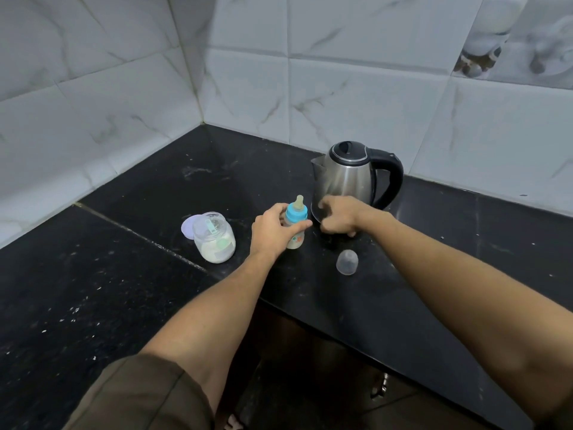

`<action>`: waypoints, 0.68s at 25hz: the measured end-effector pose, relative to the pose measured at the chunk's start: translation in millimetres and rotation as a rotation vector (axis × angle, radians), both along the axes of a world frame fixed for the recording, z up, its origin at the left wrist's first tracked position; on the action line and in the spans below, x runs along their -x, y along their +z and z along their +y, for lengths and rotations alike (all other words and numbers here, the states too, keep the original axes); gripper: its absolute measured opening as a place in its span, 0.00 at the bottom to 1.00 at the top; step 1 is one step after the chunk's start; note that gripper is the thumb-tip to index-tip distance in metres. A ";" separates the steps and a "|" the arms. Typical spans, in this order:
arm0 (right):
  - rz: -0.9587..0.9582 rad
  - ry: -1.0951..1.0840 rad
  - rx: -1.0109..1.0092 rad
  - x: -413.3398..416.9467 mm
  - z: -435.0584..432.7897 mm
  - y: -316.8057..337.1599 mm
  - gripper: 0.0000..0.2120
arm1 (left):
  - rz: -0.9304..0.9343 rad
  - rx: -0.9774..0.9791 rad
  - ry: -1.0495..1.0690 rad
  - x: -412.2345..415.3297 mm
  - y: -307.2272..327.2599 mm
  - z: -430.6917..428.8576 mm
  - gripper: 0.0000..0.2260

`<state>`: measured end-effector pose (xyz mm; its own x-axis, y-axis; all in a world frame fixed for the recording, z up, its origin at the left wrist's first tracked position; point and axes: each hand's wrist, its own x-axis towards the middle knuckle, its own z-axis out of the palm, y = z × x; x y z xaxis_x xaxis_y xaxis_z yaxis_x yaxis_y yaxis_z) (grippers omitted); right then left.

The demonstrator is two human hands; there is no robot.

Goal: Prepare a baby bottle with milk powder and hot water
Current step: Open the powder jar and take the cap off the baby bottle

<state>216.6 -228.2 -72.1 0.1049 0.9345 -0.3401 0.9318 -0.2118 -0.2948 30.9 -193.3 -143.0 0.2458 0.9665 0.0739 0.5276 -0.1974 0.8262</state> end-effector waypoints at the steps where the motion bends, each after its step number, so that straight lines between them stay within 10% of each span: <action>1: 0.111 -0.041 -0.055 6.8 7.9 11.0 0.30 | 0.014 -0.017 -0.010 0.2 3.5 0.7 0.27; 10: 0.031 0.059 -0.213 39.6 30.1 30.4 0.20 | 0.084 -0.051 -0.071 9.8 19.9 8.8 0.31; 17: -0.028 0.255 -0.318 30.5 32.5 32.7 0.21 | 0.123 -0.058 -0.110 11.5 20.7 13.2 0.12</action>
<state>186.0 -195.7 -39.4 -0.1391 0.9898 -0.0302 0.9512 0.1250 -0.2823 19.4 -180.0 -122.3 0.3608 0.9281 0.0918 0.5964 -0.3053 0.7424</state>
